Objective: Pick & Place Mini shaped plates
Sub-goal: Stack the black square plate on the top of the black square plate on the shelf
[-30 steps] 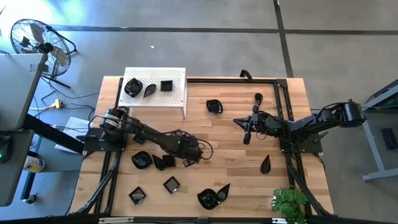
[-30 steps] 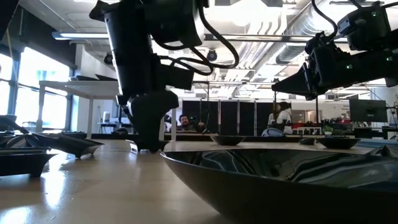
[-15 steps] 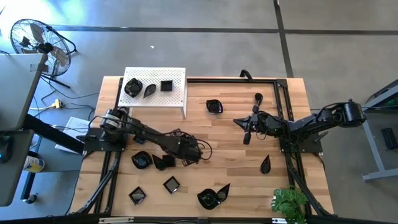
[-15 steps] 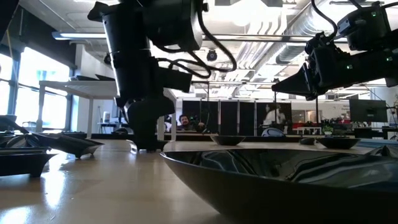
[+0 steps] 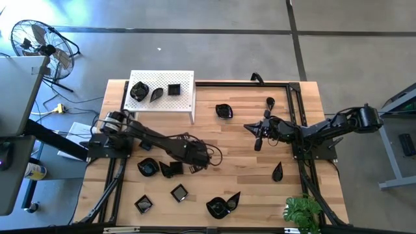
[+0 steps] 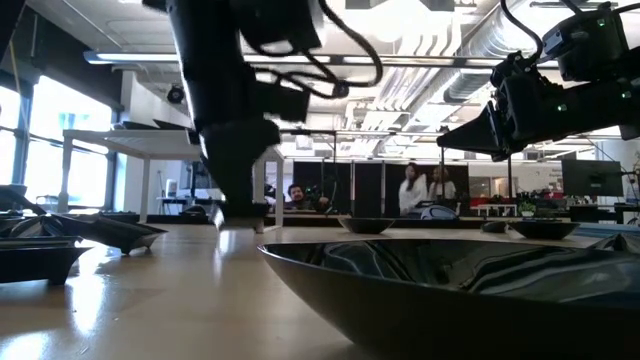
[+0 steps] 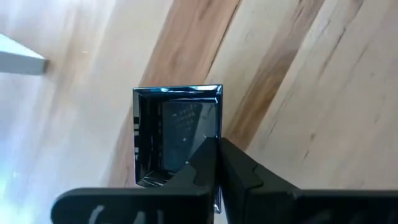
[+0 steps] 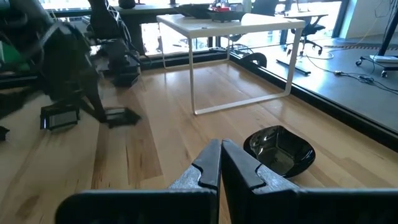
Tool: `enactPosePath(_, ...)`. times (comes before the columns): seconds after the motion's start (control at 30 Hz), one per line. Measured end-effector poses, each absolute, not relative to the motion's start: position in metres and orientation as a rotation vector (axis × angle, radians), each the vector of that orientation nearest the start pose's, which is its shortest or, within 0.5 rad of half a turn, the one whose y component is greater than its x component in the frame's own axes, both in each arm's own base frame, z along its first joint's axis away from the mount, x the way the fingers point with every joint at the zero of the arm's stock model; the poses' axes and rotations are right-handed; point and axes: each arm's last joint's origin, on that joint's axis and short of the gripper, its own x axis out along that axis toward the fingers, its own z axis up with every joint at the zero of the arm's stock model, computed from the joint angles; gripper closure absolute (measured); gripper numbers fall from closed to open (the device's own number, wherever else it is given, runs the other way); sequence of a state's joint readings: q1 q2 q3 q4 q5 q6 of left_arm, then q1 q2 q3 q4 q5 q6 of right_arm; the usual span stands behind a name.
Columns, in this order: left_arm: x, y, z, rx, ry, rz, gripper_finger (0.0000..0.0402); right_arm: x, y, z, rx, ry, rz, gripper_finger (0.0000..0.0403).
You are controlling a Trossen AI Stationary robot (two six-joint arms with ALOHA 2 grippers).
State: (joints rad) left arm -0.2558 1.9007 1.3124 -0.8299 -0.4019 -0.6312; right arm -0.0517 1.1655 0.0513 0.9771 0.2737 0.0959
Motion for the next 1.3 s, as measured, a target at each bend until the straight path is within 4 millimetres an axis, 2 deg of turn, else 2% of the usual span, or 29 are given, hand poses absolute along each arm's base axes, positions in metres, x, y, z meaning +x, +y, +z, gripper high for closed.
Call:
enactPosePath(0.27,0.358,-0.085,0.22,0.097,1.228,0.467,0.0397,0.172,-0.017,0.14,0.08,0.12,-0.323,0.0401)
enactPosePath(0.43,0.359,-0.084,0.241,0.219,1.244,0.453,0.0397,0.172,-0.016,0.14,0.081,0.122,-0.312,0.0402)
enactPosePath(0.73,0.331,-0.073,0.293,0.312,1.179,0.426,0.0399,0.172,-0.016,0.14,0.082,0.116,-0.308,0.0401)
enactPosePath(0.87,0.314,-0.058,0.318,0.337,1.145,0.421,0.04,0.172,-0.016,0.14,0.083,0.114,-0.298,0.0402)
enactPosePath(0.97,0.306,-0.04,0.329,0.364,1.143,0.422,0.04,0.172,-0.015,0.141,0.085,0.107,-0.284,0.0402)
enactPosePath(1.1,0.299,-0.012,0.337,0.4,1.165,0.437,0.0401,0.173,-0.015,0.142,0.093,0.102,-0.284,0.0401)
enactPosePath(1.3,0.277,0.028,0.337,0.381,1.218,0.433,0.0401,0.173,-0.015,0.142,0.093,0.102,-0.284,0.0401)
